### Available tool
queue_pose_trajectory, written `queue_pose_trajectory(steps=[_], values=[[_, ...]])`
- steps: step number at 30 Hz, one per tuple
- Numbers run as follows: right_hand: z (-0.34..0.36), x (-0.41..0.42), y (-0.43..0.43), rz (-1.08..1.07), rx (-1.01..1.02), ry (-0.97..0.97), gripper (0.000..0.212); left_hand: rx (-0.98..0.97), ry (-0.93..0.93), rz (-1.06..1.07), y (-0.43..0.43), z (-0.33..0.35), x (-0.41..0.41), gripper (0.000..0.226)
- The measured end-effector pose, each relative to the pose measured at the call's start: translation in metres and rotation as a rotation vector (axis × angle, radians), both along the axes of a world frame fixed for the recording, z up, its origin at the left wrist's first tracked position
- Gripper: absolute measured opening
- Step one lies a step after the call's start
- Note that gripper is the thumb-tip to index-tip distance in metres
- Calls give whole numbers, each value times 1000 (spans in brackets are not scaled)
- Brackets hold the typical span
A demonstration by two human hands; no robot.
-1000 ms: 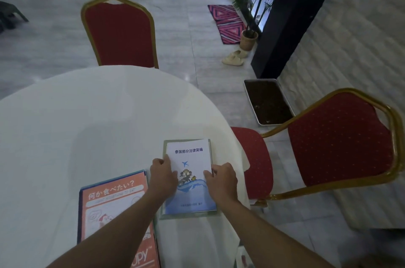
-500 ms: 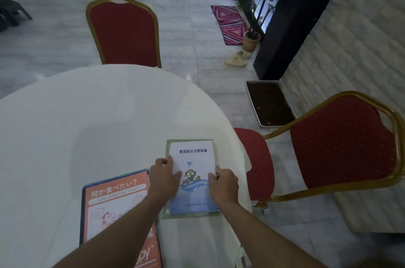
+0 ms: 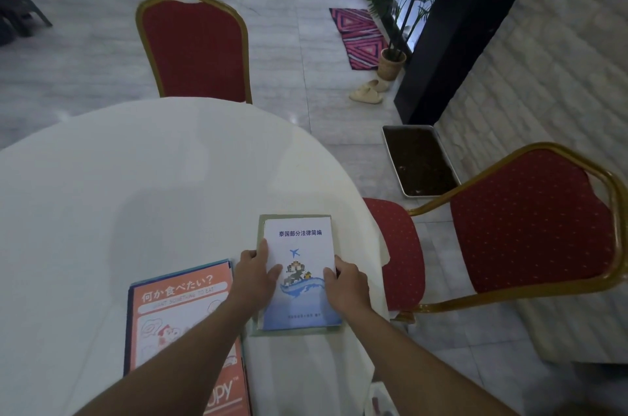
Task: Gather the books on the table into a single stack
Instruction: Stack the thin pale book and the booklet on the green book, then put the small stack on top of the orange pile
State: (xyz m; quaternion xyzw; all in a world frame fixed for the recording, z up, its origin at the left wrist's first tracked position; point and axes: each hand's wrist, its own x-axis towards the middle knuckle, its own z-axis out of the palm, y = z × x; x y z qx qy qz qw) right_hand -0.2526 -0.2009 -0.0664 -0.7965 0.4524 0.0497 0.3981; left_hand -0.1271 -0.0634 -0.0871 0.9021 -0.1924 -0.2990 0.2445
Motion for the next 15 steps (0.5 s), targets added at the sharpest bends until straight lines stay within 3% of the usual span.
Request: queue_pose_trajectory(steps=[8,15], values=[[4,5,-3,31,42,46,24,-9,62,-124,17,12,10,67],[23,20,25,144,-166,-47,63,-45,-39,-5,61,29,5,61]])
